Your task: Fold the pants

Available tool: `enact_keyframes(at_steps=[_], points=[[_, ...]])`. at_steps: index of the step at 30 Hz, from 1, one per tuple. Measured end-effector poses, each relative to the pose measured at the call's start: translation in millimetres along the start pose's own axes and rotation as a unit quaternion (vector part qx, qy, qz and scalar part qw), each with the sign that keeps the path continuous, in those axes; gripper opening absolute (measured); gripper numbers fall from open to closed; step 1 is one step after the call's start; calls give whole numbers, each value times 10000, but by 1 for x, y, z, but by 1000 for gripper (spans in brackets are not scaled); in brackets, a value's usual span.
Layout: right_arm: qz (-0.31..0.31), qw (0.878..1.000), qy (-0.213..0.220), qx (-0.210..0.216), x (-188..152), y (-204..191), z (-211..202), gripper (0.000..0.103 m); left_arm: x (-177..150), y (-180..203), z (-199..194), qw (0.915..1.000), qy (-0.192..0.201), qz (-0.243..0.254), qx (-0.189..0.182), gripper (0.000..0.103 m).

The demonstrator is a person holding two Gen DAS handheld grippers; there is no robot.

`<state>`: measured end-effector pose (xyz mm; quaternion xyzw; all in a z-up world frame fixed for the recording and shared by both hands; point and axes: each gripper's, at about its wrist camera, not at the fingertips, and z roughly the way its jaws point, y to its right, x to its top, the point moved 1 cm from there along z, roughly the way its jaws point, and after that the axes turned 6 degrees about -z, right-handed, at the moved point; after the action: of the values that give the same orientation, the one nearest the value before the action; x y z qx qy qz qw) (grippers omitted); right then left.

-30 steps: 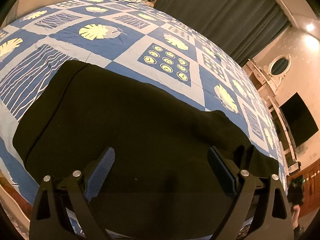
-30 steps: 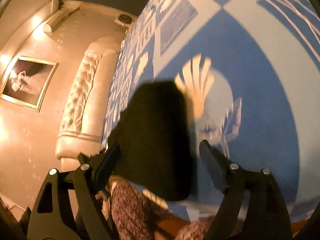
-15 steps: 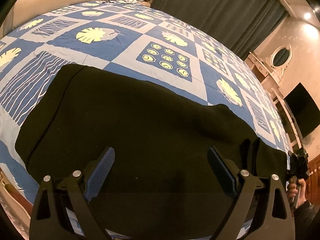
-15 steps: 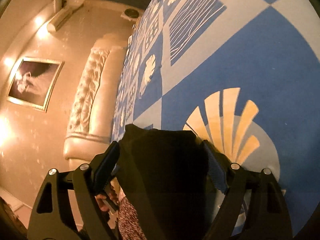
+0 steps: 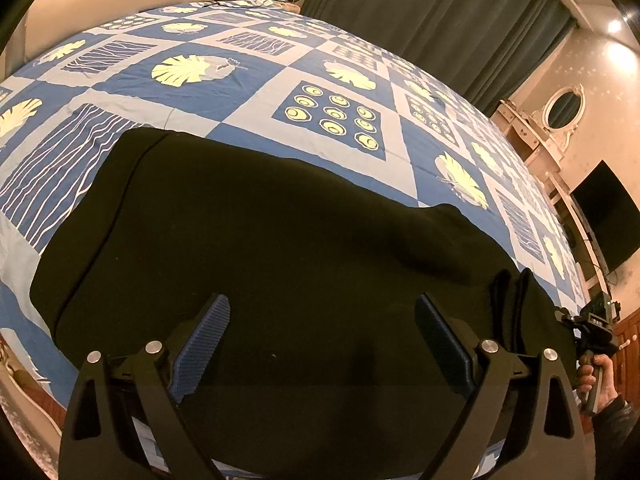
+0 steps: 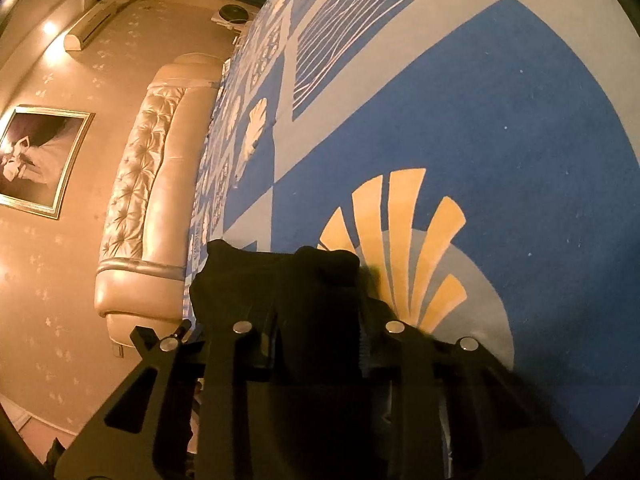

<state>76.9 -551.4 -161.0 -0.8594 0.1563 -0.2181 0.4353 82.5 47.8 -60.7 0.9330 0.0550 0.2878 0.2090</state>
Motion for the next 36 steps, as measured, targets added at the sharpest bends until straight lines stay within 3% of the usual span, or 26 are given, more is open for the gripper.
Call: enact_keyframes(at_steps=[4,9,15,18,21,26,32,36], points=[[76,9999,43,100,-2,0,-1,31,0,1,0,10000,3,-3,-2,93],[189,9986,295,391,-9,-7,-12,60,0,1,0,10000,-2,25,30,93],[98,9981,566,210,-34,-23,-35,71,6,3,-6,9998,-160,140,-47,92],[108,9971,744,97,-45,-28,-51,71,23,-6,-23,9988,-132,-112,-467,92],[98,9951,972,177,-49,-34,-67,74,46,-28,-41,9977,-70,-185,-645,93],[-1,9941,1042,290,-56,-50,-68,77,78,-87,-58,9981,36,-290,-536,92],[-194,9951,973,23,-58,-59,-57,77,92,-153,-40,9957,-200,-848,-308,92],[-143,9946,1021,74,-58,-54,-58,78,91,-167,-19,9876,-653,-1134,-868,92]])
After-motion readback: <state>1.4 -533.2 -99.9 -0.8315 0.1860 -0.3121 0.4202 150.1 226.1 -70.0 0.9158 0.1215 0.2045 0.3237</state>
